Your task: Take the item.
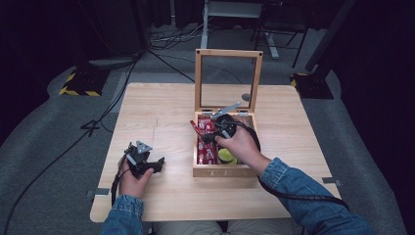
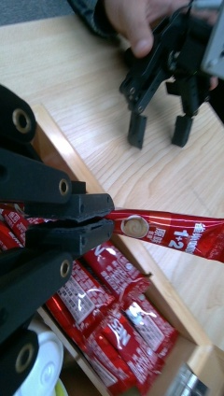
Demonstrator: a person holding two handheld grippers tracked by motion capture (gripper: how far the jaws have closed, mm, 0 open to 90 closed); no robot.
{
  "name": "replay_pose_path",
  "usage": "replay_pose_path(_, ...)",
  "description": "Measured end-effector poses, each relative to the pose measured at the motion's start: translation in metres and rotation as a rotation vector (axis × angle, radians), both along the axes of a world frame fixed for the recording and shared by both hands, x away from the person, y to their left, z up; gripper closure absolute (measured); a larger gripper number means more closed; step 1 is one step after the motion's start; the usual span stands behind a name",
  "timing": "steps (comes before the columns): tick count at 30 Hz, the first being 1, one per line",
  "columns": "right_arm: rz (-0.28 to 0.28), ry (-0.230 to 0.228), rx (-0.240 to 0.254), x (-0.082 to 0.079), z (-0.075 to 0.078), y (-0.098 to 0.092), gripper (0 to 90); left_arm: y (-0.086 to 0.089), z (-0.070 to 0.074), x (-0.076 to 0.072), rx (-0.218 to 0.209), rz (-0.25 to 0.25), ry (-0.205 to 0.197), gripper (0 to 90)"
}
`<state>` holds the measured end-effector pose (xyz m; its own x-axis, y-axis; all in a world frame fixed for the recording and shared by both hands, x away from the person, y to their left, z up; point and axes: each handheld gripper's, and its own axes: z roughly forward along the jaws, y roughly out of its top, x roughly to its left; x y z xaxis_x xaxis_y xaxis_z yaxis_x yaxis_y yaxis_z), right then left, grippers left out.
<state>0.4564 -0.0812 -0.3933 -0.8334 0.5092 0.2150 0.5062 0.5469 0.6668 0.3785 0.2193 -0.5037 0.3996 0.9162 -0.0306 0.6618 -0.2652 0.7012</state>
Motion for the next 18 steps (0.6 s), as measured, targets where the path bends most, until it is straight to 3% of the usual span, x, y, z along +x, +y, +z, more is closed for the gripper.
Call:
replay_pose_path(10,-0.008,-0.056,0.083,-0.005,0.032,-0.02,86.5,-0.001,0.0,0.001,0.003,-0.019,0.007,17.1)
replay_pose_path(18,-0.03,-0.097,0.115,-0.008,0.048,-0.044,86.5,-0.001,0.0,0.001,0.005,-0.018,0.007,16.8)
